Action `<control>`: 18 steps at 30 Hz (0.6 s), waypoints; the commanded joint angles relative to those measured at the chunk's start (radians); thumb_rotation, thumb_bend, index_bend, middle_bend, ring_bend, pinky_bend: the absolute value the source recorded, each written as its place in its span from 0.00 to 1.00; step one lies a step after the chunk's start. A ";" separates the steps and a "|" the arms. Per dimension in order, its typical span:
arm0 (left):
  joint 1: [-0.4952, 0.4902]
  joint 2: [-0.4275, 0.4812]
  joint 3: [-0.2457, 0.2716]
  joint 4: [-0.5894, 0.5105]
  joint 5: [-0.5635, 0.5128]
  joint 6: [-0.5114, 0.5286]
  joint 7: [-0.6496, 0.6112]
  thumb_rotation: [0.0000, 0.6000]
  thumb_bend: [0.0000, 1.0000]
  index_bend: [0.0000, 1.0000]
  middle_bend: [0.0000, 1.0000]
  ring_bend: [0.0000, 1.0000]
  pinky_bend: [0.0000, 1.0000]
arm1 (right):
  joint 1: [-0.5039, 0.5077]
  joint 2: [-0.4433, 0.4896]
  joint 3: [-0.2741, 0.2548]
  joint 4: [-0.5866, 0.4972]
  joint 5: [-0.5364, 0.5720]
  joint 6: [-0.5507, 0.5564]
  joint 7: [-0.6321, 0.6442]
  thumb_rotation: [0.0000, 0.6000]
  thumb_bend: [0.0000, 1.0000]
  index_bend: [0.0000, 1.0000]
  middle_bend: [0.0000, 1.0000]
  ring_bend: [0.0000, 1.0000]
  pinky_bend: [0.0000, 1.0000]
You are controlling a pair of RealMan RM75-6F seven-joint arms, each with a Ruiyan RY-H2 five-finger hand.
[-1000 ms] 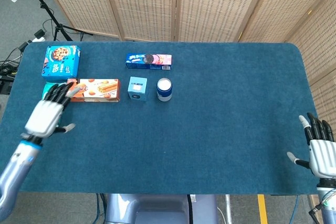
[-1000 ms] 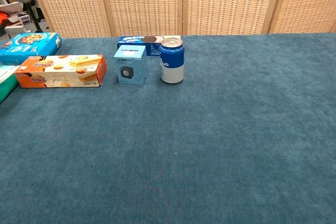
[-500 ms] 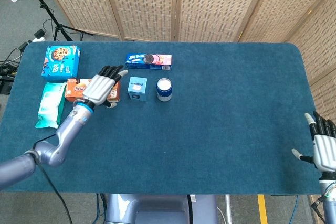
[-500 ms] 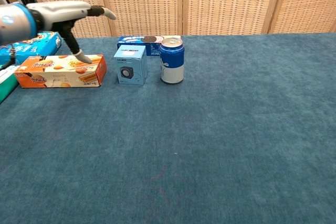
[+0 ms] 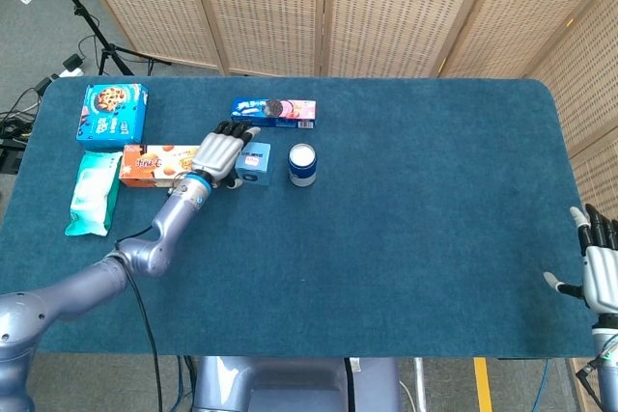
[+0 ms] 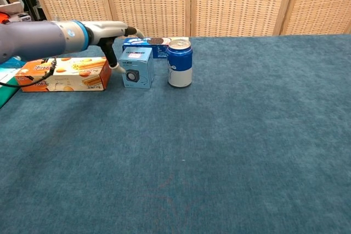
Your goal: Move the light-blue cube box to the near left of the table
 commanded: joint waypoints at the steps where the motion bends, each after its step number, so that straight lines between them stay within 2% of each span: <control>1: -0.033 -0.048 0.003 0.066 -0.039 -0.011 0.014 1.00 0.36 0.13 0.12 0.06 0.11 | 0.000 -0.001 0.002 0.002 0.005 0.000 -0.003 1.00 0.00 0.00 0.00 0.00 0.00; 2: -0.036 -0.062 0.006 0.082 -0.040 0.004 0.018 1.00 0.36 0.19 0.22 0.12 0.18 | 0.000 -0.002 0.003 0.005 0.009 -0.001 -0.005 1.00 0.00 0.00 0.00 0.00 0.00; 4: -0.034 -0.089 0.011 0.108 -0.028 0.041 0.016 1.00 0.36 0.28 0.33 0.23 0.26 | 0.001 -0.004 0.005 0.008 0.014 -0.003 -0.005 1.00 0.00 0.00 0.00 0.00 0.00; 7: -0.028 -0.119 0.010 0.139 -0.014 0.058 -0.019 1.00 0.36 0.38 0.42 0.32 0.33 | 0.002 -0.005 0.007 0.012 0.015 -0.005 -0.002 1.00 0.00 0.00 0.00 0.00 0.00; 13: -0.007 -0.079 0.010 0.099 0.043 0.063 -0.104 1.00 0.35 0.45 0.46 0.36 0.36 | 0.001 -0.004 0.004 0.010 0.008 -0.001 0.000 1.00 0.00 0.00 0.00 0.00 0.00; 18: 0.048 0.036 0.004 -0.047 0.122 0.144 -0.186 1.00 0.34 0.45 0.46 0.36 0.36 | -0.003 0.000 0.000 0.000 -0.005 0.009 0.001 1.00 0.00 0.00 0.00 0.00 0.00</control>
